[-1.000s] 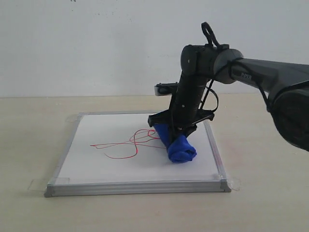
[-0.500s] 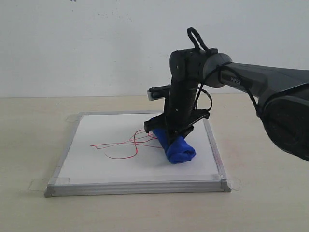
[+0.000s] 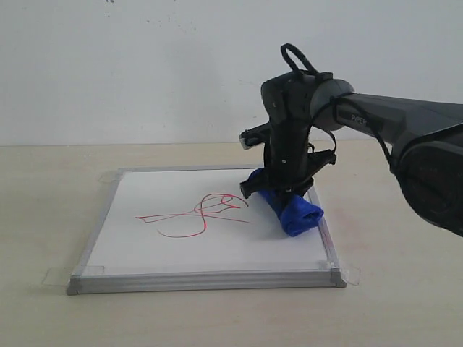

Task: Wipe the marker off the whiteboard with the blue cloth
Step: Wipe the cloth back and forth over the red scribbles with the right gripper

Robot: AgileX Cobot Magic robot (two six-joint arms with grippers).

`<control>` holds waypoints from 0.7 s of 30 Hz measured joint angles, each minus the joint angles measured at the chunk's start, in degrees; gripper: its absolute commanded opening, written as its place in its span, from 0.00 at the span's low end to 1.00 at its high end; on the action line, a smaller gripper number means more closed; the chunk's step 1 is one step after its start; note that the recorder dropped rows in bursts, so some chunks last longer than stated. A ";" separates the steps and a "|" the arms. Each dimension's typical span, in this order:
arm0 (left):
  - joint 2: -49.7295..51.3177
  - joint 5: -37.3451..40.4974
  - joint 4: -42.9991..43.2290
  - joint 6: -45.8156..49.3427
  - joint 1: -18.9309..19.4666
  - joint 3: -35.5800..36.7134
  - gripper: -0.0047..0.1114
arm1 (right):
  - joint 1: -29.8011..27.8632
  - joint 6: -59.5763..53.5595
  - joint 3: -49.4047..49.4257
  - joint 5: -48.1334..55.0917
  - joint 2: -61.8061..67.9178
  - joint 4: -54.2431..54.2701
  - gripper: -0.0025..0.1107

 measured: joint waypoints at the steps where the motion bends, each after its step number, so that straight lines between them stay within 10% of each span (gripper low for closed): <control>1: 0.00 0.00 0.00 0.00 0.00 0.00 0.07 | -0.16 0.00 -0.04 0.00 -0.10 2.68 0.02; 6: 0.00 0.00 0.00 0.00 0.00 0.00 0.07 | 4.40 -6.03 -0.04 -1.77 -0.19 17.64 0.02; 21: 0.00 0.00 0.00 0.00 0.00 0.00 0.07 | -2.12 7.44 -0.04 -4.20 -0.19 5.42 0.02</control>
